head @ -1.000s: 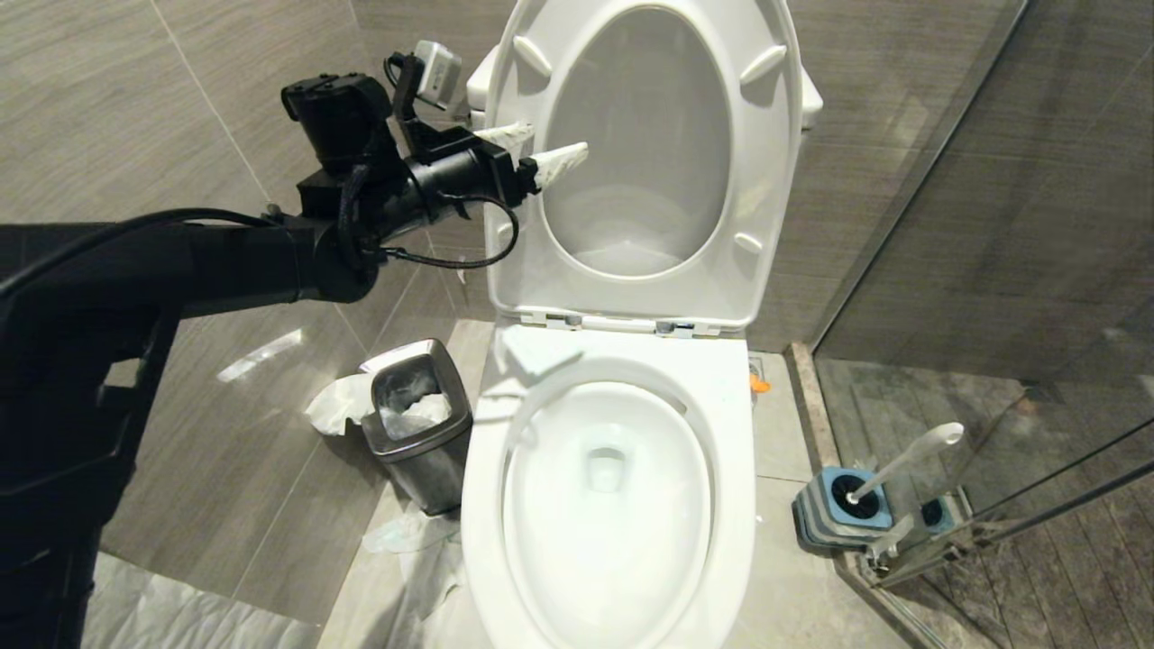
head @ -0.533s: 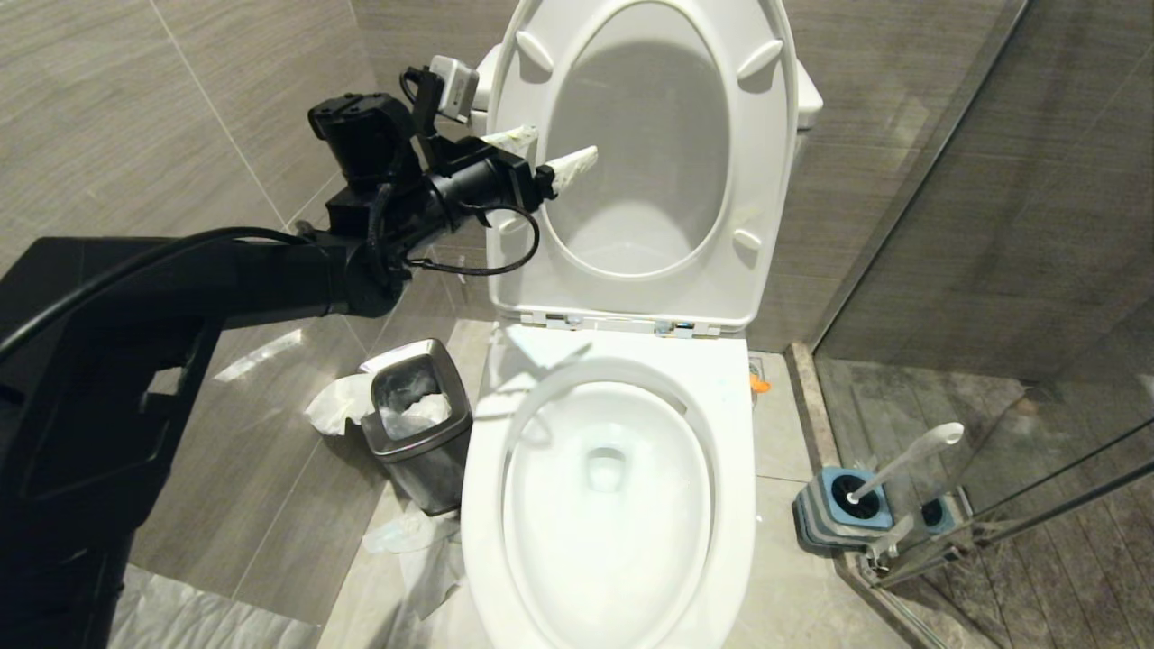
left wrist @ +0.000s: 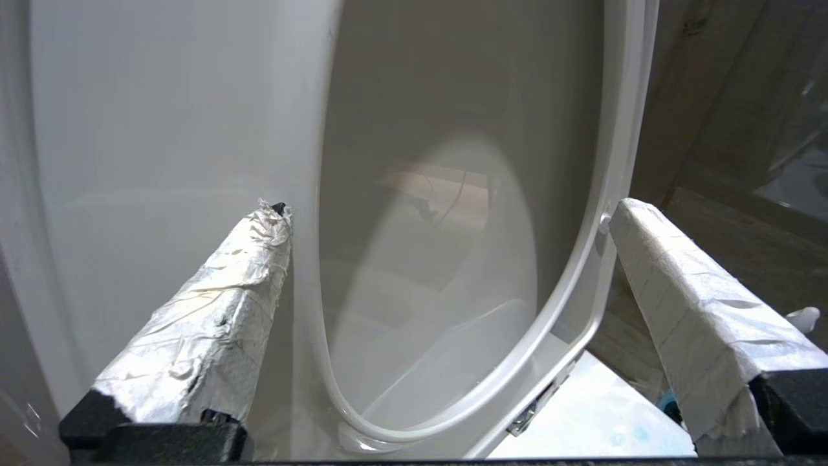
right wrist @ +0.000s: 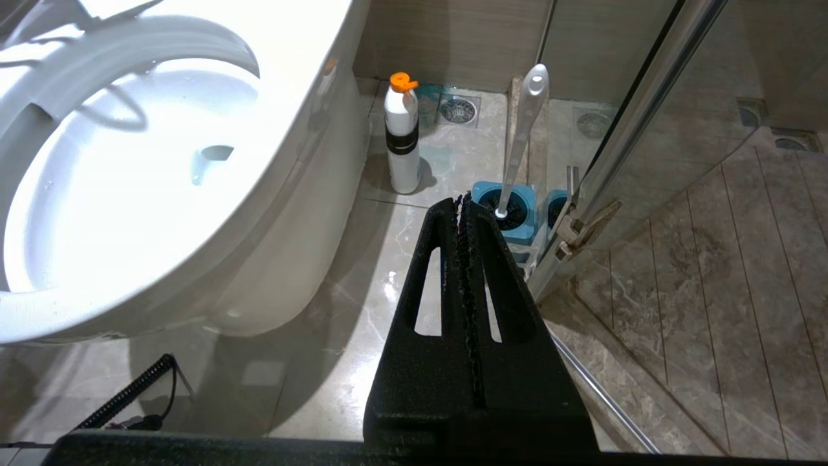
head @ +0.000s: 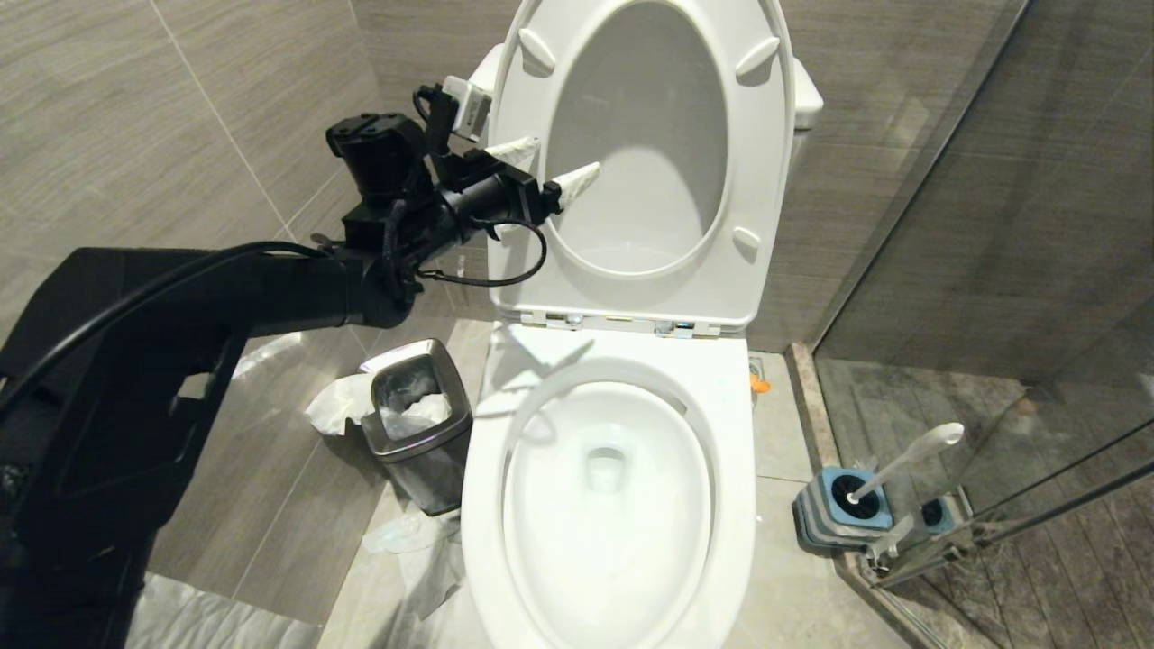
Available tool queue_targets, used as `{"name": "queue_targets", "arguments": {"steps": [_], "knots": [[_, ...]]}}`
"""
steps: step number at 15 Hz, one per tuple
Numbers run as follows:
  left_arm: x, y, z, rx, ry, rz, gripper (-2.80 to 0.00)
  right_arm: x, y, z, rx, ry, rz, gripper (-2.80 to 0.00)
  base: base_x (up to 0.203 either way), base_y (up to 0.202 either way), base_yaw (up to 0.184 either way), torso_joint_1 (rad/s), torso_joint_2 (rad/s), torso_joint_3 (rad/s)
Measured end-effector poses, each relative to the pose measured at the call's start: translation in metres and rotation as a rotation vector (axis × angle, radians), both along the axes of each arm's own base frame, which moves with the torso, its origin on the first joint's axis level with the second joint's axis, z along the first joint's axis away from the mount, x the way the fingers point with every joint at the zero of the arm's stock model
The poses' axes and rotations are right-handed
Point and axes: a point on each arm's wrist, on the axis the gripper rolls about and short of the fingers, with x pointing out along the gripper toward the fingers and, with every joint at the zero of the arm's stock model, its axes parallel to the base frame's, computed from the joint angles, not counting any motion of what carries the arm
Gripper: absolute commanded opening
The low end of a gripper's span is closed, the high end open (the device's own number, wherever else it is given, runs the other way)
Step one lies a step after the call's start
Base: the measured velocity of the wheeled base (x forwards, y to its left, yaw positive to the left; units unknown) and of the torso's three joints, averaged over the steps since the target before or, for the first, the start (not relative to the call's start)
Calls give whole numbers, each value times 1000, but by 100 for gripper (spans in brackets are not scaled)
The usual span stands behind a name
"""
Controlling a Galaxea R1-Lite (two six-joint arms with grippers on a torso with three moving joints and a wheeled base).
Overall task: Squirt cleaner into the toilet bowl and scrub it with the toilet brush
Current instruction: Use the left hand to lift the toilet lid slightly, then pour in the cleaning agent
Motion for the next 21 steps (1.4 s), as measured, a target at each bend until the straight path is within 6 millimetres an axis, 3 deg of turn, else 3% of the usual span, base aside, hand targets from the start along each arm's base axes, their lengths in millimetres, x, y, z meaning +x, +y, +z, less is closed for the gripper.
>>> {"name": "queue_targets", "arguments": {"steps": [9,15,21], "knots": [[2,0,-2,-9,-15,9,0,0,0,0,0,0,0,-280,0,0,0,0,0,0],[-30,13,49,-120,12,-11,0,0,0,0,0,0,0,-280,0,0,0,0,0,0],[-75,35,101,-177,36,31,0,0,0,0,0,0,0,-280,0,0,0,0,0,0]]}}
